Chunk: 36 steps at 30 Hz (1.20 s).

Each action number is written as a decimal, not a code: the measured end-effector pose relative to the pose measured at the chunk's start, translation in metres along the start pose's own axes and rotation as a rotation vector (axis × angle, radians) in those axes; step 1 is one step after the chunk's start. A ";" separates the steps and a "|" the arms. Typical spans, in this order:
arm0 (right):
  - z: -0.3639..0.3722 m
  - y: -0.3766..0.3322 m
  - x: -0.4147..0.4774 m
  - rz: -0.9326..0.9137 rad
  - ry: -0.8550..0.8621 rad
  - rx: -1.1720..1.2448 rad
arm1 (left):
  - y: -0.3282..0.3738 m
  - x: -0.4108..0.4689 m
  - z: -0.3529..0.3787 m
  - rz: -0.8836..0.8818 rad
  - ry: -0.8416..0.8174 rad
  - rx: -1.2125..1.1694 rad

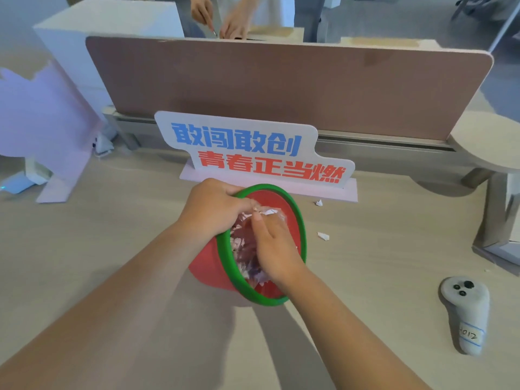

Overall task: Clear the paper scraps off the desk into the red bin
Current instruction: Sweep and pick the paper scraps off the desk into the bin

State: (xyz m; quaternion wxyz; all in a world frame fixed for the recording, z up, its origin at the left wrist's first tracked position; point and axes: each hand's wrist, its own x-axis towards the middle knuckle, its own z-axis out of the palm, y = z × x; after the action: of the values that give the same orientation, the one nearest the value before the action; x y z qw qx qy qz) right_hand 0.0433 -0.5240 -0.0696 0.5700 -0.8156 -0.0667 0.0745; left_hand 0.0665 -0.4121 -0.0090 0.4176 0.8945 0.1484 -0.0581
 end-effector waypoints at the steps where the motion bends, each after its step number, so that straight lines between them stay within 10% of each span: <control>1: -0.005 0.004 -0.002 -0.010 0.027 0.050 | -0.001 0.001 -0.003 -0.008 0.008 0.001; 8: -0.062 0.079 0.005 0.210 0.489 -0.093 | -0.015 0.010 -0.025 -0.058 0.104 0.117; 23: -0.035 0.174 0.107 0.059 -0.010 -0.755 | -0.044 0.050 -0.046 -0.157 0.205 0.063; 29: -0.032 0.173 0.099 -0.207 0.026 -0.805 | -0.047 0.052 -0.048 -0.156 0.191 0.061; 36: -0.035 0.159 0.097 -0.054 0.024 -0.996 | -0.050 0.048 -0.050 -0.118 0.173 0.065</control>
State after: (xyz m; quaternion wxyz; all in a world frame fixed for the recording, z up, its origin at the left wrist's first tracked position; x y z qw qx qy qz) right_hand 0.1494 -0.5914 -0.2122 0.1139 -0.9875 -0.1089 0.0094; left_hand 0.0957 -0.3330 -0.0239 0.3699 0.8989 0.2345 -0.0097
